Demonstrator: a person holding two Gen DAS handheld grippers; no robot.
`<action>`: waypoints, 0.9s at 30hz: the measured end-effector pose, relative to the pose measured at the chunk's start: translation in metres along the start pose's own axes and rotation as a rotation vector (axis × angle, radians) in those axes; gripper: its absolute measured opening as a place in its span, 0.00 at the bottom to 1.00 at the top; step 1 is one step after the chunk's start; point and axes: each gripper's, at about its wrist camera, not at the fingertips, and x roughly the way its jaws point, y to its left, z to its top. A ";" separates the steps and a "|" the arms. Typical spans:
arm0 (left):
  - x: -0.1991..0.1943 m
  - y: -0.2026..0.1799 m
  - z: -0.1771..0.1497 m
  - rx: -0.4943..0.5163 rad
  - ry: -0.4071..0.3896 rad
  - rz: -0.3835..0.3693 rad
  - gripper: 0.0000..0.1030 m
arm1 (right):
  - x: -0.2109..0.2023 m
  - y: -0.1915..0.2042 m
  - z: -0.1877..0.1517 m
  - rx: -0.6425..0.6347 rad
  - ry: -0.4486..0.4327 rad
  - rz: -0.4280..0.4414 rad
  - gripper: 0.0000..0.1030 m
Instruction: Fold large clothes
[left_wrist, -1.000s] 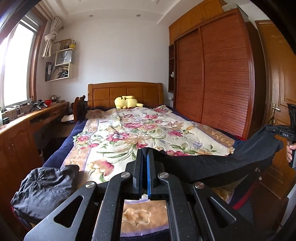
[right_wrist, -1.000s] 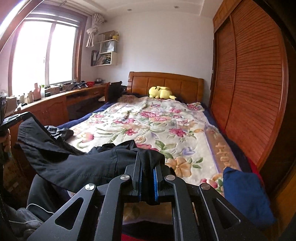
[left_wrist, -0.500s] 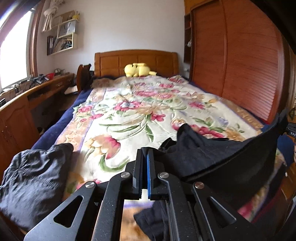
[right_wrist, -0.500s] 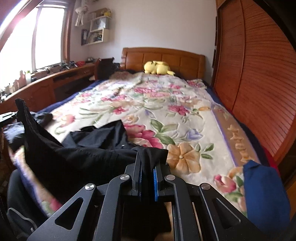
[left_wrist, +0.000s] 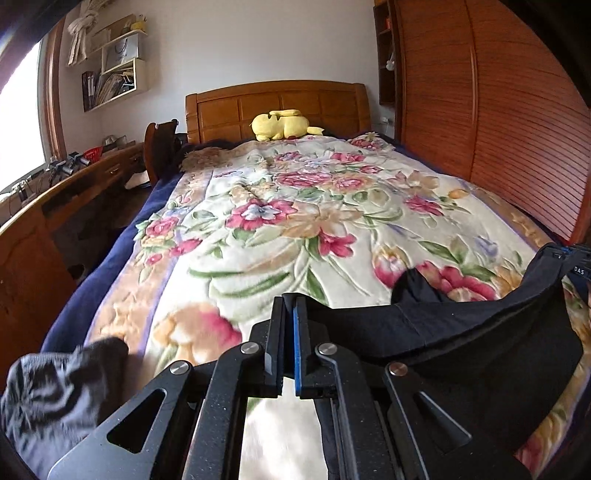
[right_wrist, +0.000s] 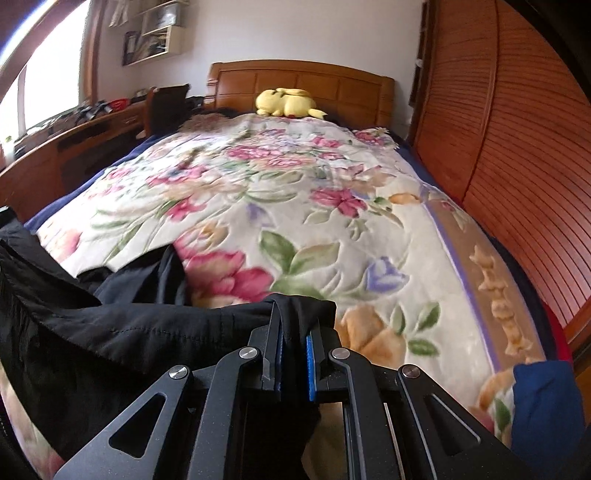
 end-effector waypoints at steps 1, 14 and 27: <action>0.006 -0.003 0.005 0.007 0.002 0.003 0.04 | 0.007 0.002 0.005 0.002 0.009 -0.008 0.09; 0.066 -0.010 0.025 0.028 0.077 0.029 0.04 | 0.084 0.013 0.018 0.013 0.031 -0.069 0.09; 0.065 -0.015 -0.003 0.041 0.164 -0.013 0.24 | 0.073 0.013 0.010 0.020 0.049 -0.057 0.38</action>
